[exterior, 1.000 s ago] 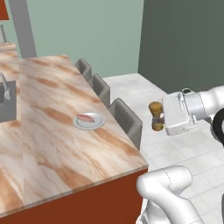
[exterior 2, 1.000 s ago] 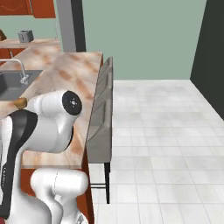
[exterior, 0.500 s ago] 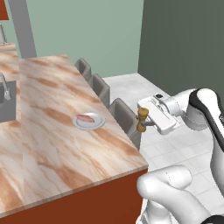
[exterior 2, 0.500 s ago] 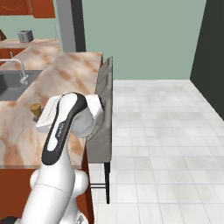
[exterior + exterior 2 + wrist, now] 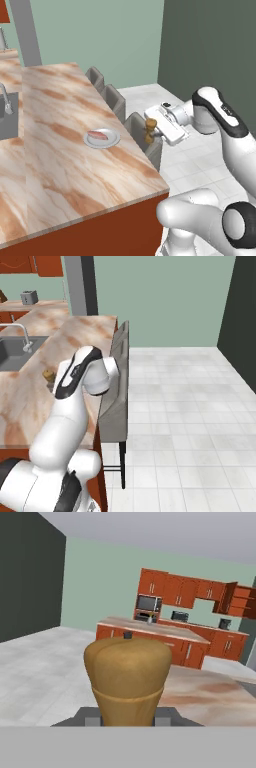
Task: Retrieve the shaker from the cabinet and place it next the steak on a plate on the dining table.
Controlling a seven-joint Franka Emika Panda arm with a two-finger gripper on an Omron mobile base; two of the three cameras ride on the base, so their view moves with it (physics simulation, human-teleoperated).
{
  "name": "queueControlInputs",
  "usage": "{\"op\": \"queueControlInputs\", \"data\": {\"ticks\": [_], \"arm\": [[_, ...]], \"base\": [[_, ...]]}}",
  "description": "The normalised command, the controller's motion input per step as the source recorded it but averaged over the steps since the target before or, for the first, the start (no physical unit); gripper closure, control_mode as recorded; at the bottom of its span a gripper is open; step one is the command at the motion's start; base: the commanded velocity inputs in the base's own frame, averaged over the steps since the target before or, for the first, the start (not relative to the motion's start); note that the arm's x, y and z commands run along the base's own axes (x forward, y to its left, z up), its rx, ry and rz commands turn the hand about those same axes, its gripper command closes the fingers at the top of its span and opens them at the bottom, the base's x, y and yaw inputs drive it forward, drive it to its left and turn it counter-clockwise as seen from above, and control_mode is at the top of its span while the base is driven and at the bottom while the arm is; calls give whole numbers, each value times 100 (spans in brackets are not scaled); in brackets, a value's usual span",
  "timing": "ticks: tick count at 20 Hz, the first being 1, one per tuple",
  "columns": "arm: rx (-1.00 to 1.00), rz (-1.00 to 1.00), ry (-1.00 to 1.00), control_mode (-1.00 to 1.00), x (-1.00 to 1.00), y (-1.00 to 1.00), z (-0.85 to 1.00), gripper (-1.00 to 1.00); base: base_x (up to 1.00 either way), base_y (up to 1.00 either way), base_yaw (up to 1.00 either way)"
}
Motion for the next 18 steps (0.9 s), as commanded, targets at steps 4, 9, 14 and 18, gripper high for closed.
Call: {"op": "queueControlInputs", "data": {"ticks": [4, 9, 14, 18], "arm": [[0, 0, -3, -100, 42, 22, -23, 100], [0, -1, 0, -100, 34, 14, -35, 100], [7, 0, 1, -100, 14, 2, -33, 100], [2, 0, 4, -100, 3, 0, -31, 100]], "base": [[0, 0, 0], [0, 0, 0], [0, 0, 0], [0, 0, 0]]}}
